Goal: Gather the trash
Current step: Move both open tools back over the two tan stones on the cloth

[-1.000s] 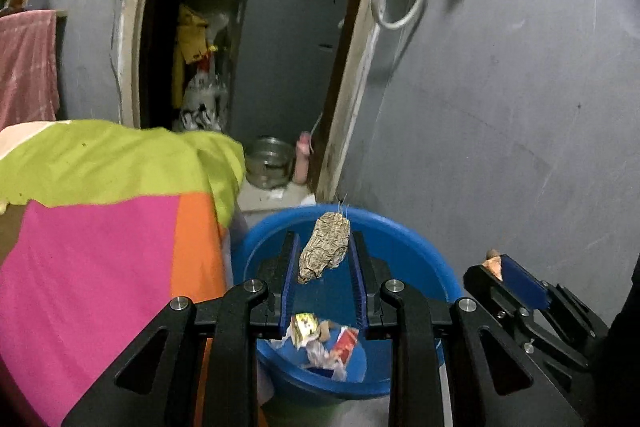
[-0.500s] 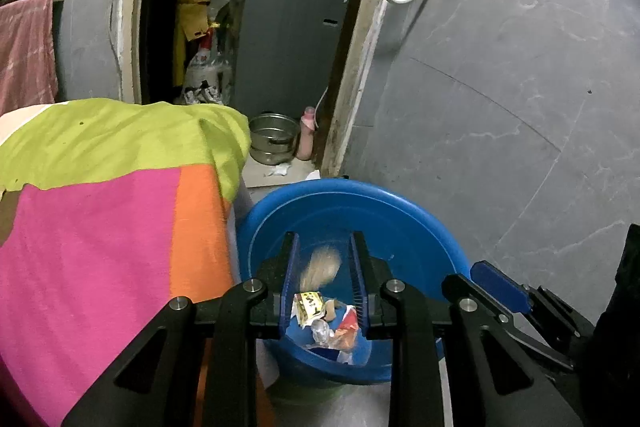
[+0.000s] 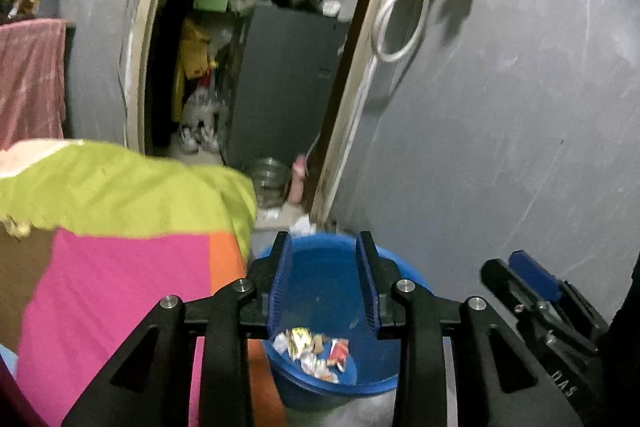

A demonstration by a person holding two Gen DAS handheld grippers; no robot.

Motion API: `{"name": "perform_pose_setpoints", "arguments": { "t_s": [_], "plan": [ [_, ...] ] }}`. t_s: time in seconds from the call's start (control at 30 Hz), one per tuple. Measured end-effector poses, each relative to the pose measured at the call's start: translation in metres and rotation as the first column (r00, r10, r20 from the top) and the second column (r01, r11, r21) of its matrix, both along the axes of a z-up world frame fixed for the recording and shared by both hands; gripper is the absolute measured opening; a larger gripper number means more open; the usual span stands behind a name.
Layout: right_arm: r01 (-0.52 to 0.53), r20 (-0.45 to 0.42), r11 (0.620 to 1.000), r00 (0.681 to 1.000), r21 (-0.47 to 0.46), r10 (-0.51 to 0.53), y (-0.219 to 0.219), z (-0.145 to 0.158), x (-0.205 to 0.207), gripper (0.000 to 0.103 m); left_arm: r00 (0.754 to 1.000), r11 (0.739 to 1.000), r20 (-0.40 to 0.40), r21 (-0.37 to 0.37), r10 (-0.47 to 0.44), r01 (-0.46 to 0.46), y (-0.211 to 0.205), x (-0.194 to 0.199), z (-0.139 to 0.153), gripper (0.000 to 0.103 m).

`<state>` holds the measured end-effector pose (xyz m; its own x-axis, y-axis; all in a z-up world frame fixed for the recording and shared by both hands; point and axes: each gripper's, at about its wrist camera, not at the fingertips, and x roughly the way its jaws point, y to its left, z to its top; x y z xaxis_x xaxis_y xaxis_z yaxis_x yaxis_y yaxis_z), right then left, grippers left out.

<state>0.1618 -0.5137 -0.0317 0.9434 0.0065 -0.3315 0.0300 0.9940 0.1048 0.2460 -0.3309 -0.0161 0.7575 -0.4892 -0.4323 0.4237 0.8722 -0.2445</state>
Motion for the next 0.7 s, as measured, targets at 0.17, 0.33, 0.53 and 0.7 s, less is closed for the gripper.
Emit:
{"name": "perform_pose_setpoints", "arguments": {
  "t_s": [0.17, 0.33, 0.53, 0.7],
  "plan": [
    [0.016, 0.111, 1.000, 0.994, -0.020, -0.013, 0.015, 0.038, -0.018, 0.070, 0.996, 0.998, 0.082, -0.047, 0.033, -0.030, 0.033, -0.011, 0.039, 0.041],
    [0.020, 0.208, 0.999, 0.978, -0.030, -0.014, 0.038, 0.070, -0.032, 0.085, 0.983, 0.995, 0.172, -0.079, 0.071, -0.058, 0.073, -0.027, 0.073, 0.073],
    [0.010, 0.294, 0.999, 0.956, -0.039, 0.002, 0.072, 0.097, -0.043, 0.102, 0.959, 0.990, 0.259, -0.102, 0.119, -0.095, 0.121, -0.051, 0.102, 0.092],
    [-0.013, 0.346, 0.999, 0.938, -0.047, 0.028, 0.102, 0.111, -0.048, 0.103, 0.937, 0.985, 0.307, -0.104, 0.165, -0.139, 0.159, -0.063, 0.114, 0.097]
  ]
}}
